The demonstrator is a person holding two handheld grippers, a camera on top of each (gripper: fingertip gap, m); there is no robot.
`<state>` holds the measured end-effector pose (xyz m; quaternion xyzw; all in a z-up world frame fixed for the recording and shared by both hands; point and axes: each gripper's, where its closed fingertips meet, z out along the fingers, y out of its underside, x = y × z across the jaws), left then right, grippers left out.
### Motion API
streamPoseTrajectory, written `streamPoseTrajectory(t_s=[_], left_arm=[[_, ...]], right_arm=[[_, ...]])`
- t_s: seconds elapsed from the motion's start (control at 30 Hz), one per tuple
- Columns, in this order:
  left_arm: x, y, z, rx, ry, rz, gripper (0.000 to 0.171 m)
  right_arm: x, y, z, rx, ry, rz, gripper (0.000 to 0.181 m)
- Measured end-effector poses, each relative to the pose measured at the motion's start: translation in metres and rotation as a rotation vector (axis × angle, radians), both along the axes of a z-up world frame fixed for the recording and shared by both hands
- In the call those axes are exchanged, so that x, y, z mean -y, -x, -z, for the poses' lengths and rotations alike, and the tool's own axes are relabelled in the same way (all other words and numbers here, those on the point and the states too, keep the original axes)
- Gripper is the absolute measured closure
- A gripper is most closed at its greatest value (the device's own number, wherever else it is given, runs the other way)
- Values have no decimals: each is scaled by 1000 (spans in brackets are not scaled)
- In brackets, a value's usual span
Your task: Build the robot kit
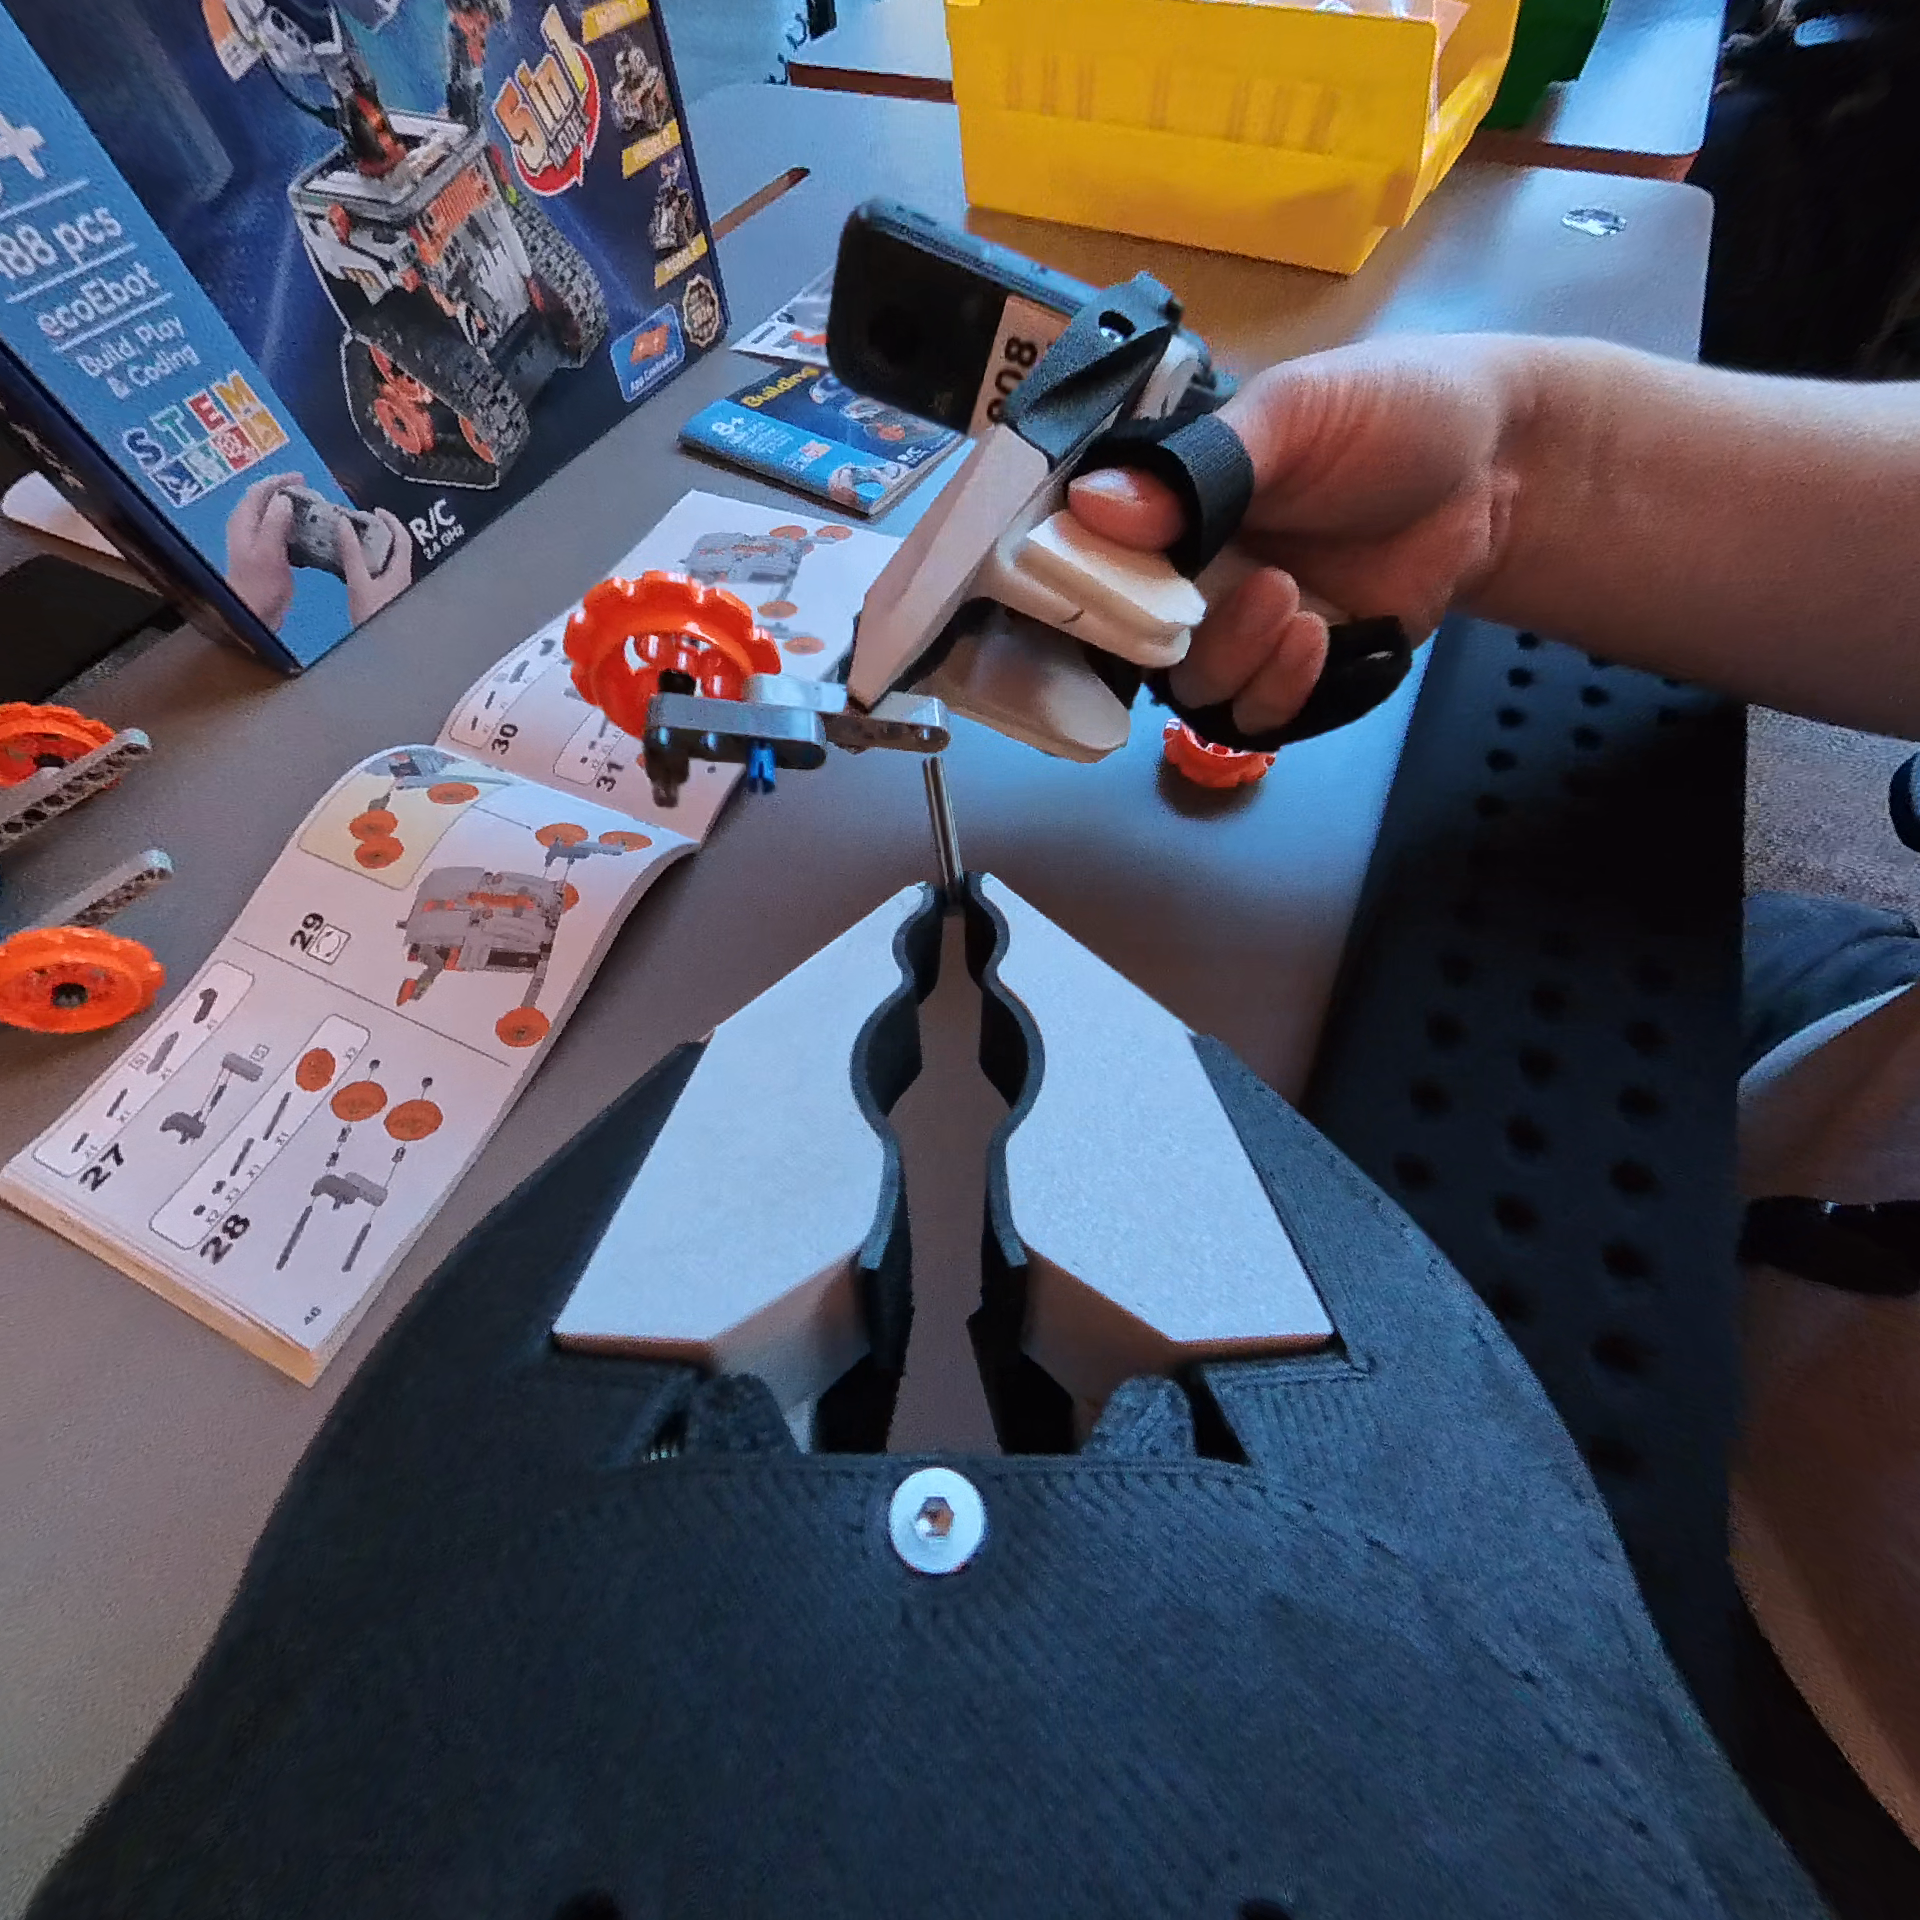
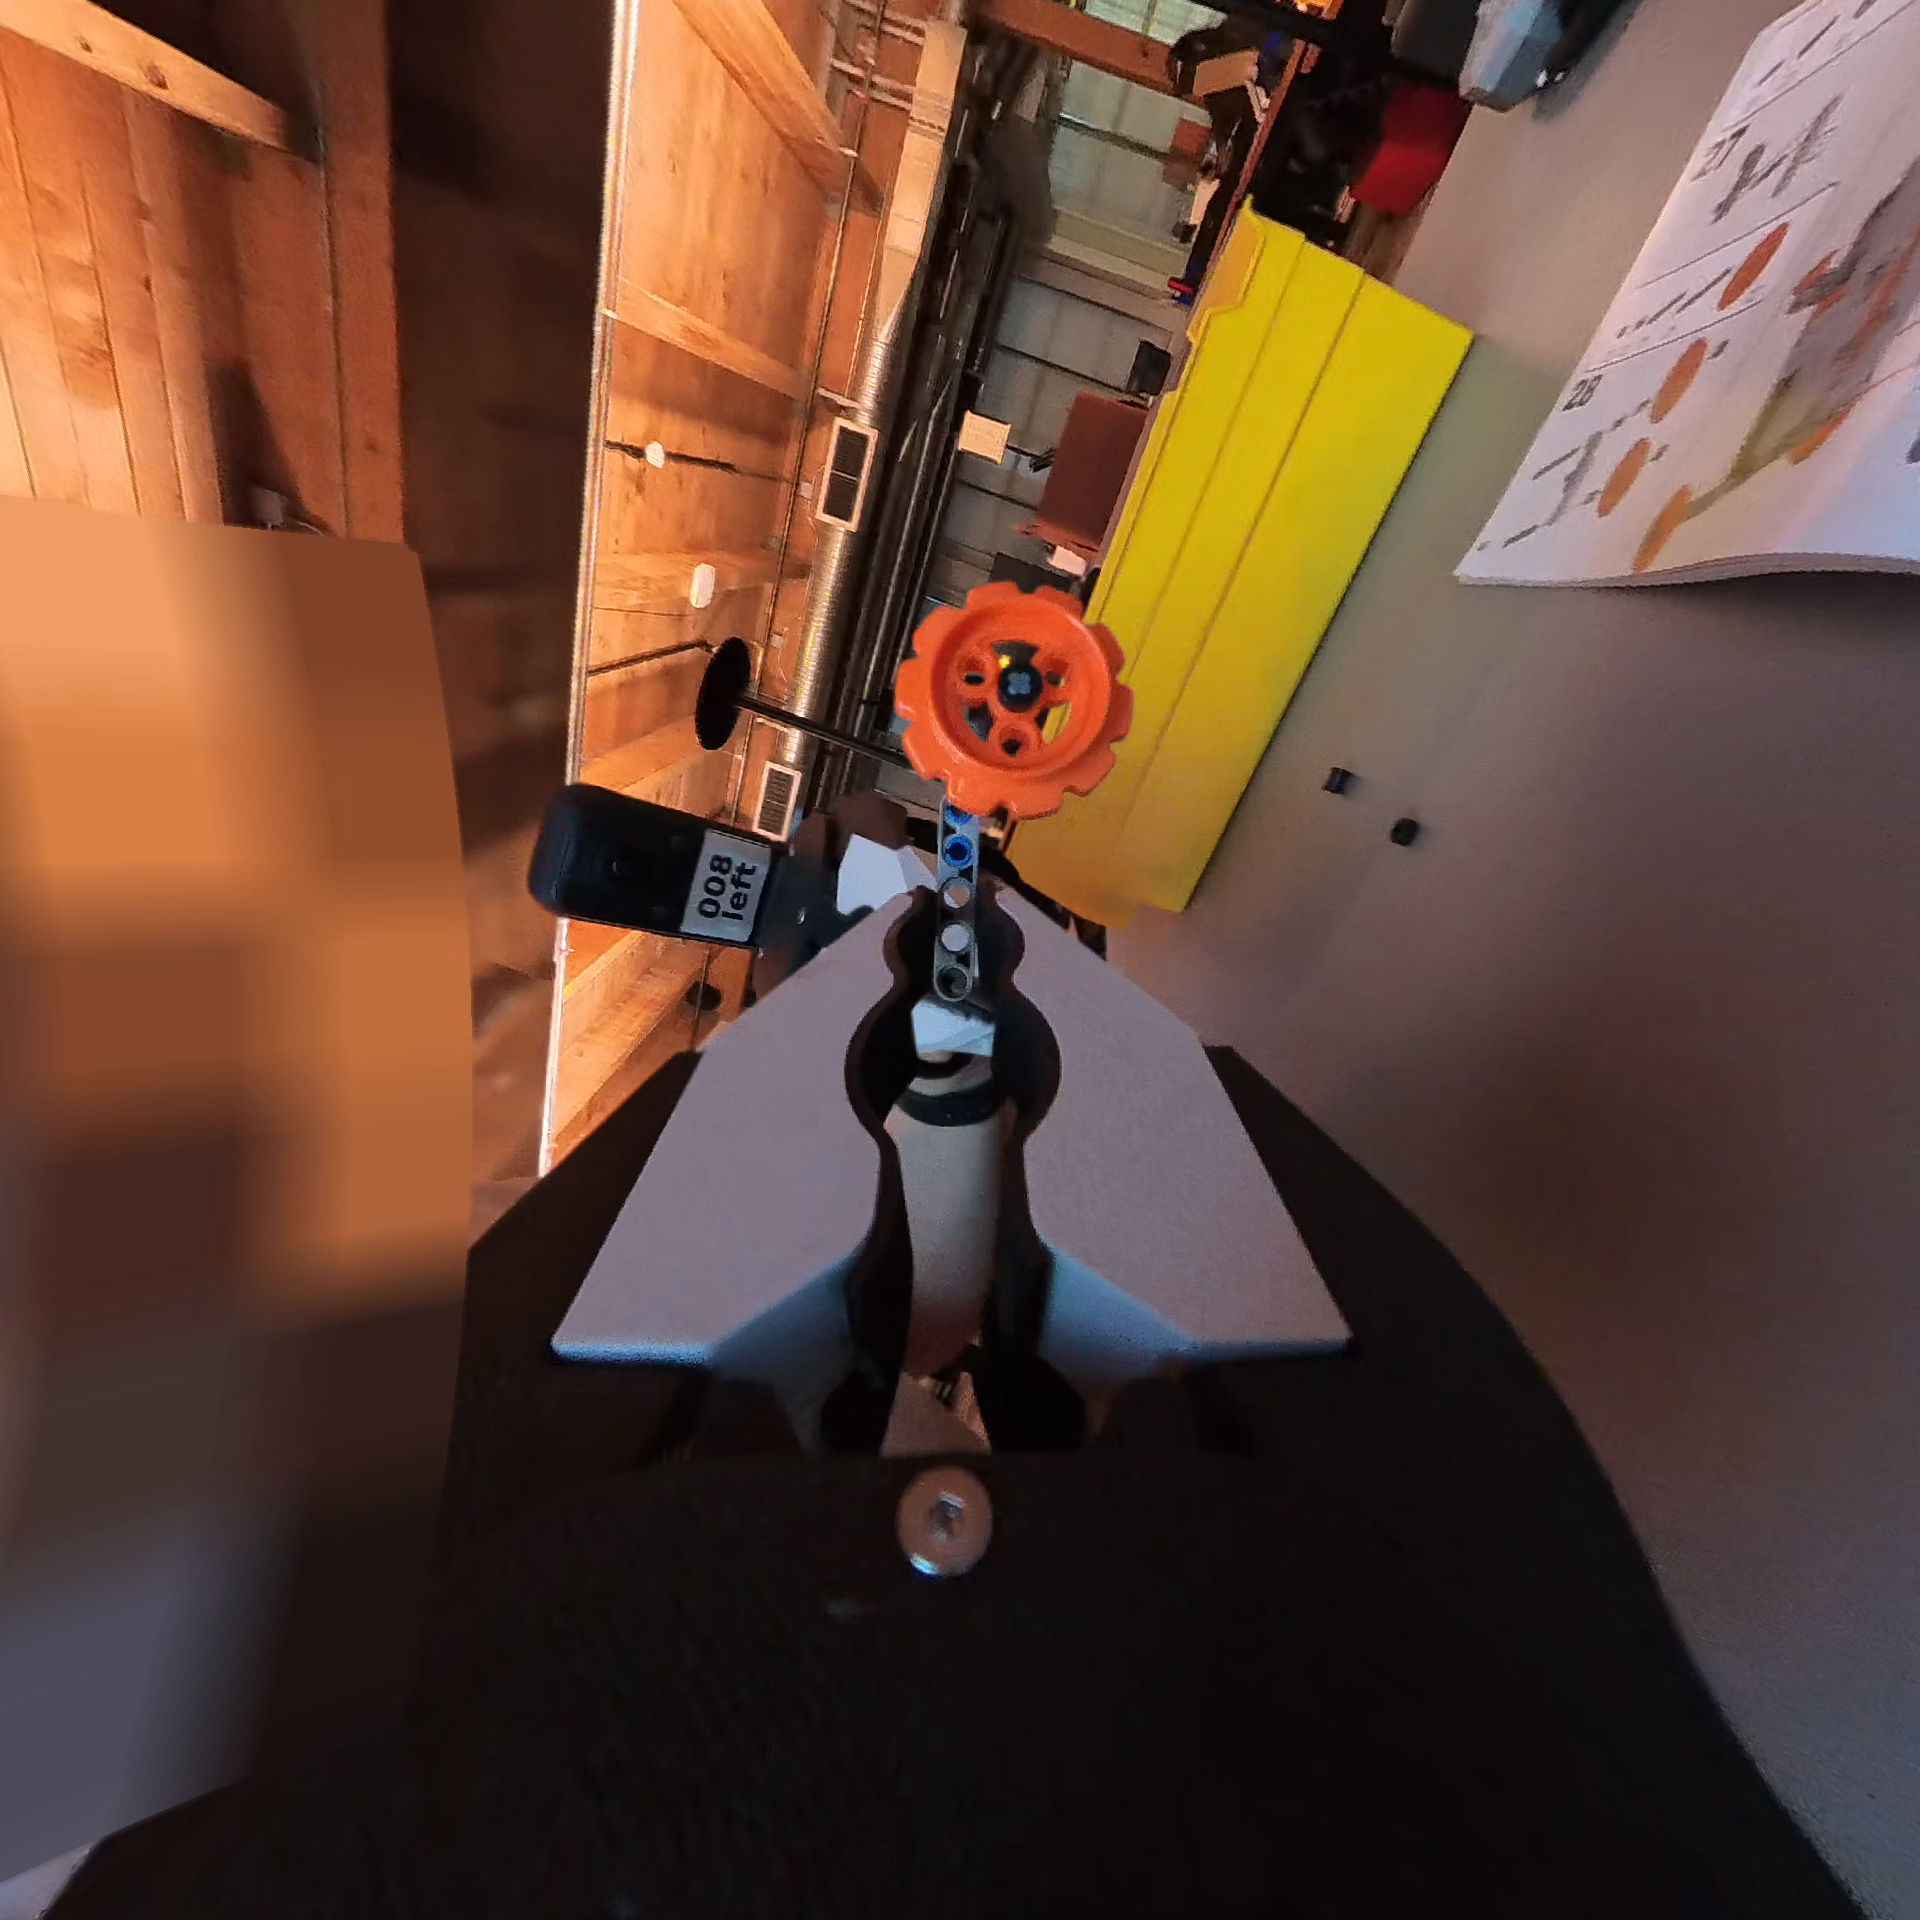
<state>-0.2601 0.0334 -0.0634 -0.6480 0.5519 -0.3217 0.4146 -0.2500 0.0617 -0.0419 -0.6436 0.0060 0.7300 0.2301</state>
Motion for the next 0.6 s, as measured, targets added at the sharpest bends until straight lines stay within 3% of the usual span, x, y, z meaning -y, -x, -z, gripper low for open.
streamPoseTrajectory(t_s=[0.5,0.6], left_arm=[[3,-2,13,-224,25,16,171],[0,-6,9,-228,19,12,171]], right_arm=[[7,8,21,108,-12,20,177],[5,6,18,67,0,45,177]])
